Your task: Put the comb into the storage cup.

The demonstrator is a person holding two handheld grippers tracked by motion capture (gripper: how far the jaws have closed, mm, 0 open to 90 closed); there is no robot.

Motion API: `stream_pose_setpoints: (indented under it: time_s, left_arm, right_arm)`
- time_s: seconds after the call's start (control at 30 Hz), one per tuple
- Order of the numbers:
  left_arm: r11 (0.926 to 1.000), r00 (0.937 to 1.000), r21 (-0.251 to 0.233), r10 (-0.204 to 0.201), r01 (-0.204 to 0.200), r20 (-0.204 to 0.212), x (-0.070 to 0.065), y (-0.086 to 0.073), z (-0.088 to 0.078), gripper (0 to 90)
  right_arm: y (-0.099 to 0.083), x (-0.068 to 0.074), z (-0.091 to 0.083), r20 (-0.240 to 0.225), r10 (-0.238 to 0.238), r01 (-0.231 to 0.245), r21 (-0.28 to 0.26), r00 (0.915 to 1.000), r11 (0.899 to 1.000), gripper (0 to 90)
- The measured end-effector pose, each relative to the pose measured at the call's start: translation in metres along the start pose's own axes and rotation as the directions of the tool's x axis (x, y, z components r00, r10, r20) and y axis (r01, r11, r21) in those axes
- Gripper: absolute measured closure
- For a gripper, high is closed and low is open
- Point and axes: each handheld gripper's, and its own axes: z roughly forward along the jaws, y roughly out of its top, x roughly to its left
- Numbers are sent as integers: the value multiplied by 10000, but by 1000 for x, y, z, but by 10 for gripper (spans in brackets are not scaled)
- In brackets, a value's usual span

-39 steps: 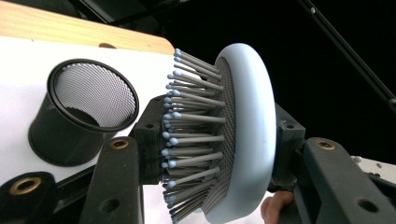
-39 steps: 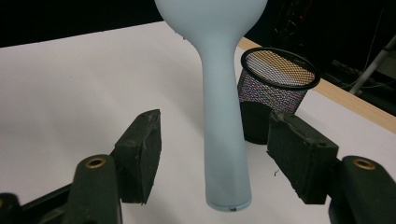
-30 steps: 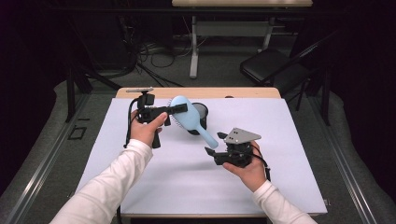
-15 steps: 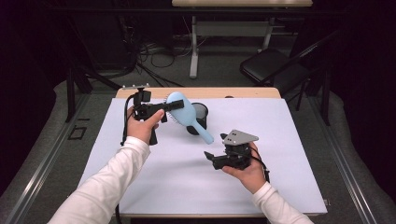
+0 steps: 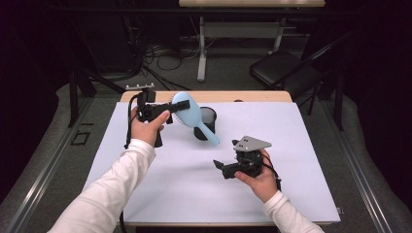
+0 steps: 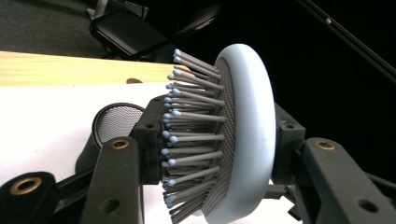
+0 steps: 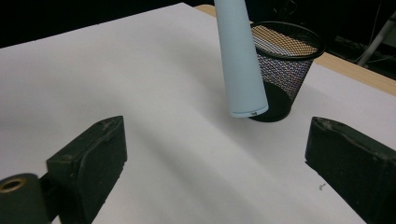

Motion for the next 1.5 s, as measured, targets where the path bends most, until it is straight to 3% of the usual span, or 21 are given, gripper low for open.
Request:
stream_pose_setpoints:
  time_s: [0.23, 0.43, 1.07, 1.5]
  left_arm:
    - [9999, 9997, -134, 87, -90, -216, 1, 5, -2, 512]
    - [9997, 9992, -207, 96, -104, -400, 3, 8, -4, 512]
    - [9979, 9962, -479, 395, -432, -772, 0, 22, -11, 513]
    - [9959, 9958, -813, 337, -406, -852, -2, 34, -14, 513]
  right_arm:
    - [-1, -1, -1, -134, -26, 26, -3, 9999, 10000, 0]
    - [-2, -1, 0, 98, -120, 119, 133, 9999, 9998, 0]
    - [-6, -5, -2, 89, 186, -187, 82, 9998, 9998, 0]
    - [-10, -9, -3, 148, 332, -334, 109, 9993, 9994, 0]
